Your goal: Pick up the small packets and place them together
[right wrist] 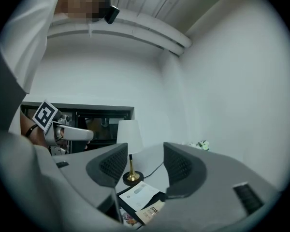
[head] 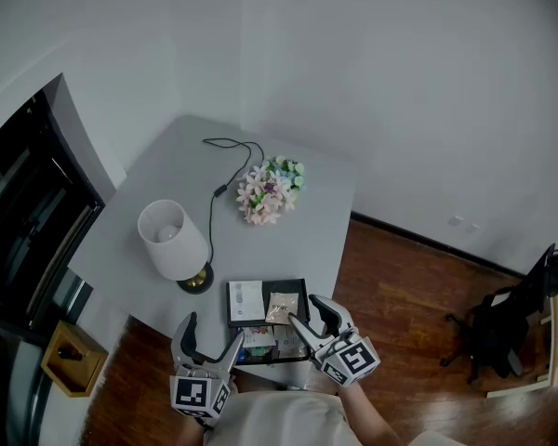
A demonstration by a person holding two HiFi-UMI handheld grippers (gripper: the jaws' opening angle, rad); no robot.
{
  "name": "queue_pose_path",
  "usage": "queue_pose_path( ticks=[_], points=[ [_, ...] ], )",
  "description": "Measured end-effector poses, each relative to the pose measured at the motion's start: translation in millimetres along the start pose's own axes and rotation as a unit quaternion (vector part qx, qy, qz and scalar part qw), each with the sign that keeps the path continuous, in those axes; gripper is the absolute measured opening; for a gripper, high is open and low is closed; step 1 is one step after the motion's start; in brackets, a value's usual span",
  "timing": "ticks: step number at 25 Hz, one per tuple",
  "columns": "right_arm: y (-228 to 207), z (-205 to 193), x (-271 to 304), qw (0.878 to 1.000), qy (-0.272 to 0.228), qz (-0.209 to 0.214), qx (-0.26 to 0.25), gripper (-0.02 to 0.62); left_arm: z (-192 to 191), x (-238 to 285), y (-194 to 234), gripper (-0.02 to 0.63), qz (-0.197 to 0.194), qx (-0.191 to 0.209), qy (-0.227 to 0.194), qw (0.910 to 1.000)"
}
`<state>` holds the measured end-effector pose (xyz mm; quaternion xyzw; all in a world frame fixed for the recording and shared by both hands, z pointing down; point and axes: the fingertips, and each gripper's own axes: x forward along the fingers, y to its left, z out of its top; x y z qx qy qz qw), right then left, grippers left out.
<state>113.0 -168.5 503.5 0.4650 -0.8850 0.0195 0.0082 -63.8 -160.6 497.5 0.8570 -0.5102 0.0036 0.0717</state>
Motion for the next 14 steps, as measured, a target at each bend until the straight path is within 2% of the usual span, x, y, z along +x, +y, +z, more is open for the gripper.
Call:
queue_pose_path(
  ticks=[14],
  points=[
    [3.6, -4.8, 3.7, 1.000, 0.014, 0.007, -0.005, 0.250, -6.2, -3.6, 5.7, 0.420, 0.009, -0.010, 0.004, 0.9999]
  ],
)
